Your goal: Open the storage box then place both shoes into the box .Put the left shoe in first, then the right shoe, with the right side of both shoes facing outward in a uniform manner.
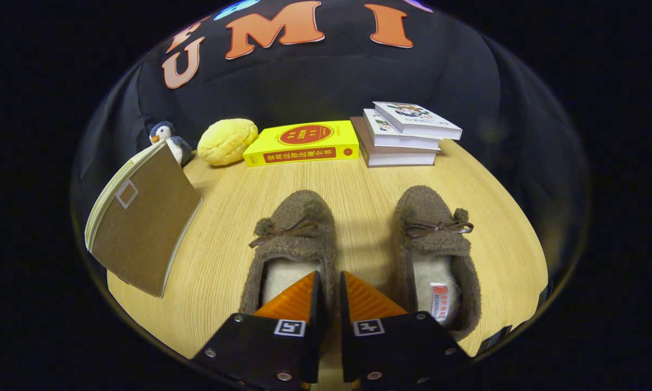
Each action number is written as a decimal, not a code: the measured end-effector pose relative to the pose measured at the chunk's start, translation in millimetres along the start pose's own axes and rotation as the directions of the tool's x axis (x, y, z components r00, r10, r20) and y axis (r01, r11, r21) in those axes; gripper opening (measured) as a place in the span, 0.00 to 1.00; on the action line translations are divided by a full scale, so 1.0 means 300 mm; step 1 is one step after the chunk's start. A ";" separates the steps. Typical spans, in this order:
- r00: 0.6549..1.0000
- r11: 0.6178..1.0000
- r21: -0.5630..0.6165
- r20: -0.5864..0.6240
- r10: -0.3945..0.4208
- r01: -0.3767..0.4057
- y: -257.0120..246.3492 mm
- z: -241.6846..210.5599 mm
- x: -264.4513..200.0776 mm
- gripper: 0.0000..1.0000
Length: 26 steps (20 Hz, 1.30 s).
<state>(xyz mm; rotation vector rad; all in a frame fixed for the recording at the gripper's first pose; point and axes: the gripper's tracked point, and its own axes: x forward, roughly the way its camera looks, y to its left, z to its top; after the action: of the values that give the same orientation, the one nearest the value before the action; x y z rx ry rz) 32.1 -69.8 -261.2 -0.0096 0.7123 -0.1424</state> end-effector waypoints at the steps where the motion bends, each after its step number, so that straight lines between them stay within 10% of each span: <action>1: 1.000 1.000 0.001 0.001 0.003 -0.003 0.001 0.008 0.002 0.10; 14: 0.993 0.994 0.065 0.076 -0.094 0.089 0.056 0.193 -0.180 0.01; 26: 0.963 0.984 0.136 0.230 -0.143 0.113 0.435 0.471 -0.433 0.01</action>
<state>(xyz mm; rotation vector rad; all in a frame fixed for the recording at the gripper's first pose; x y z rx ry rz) 43.6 71.1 -77.2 0.0435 0.4608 -0.3041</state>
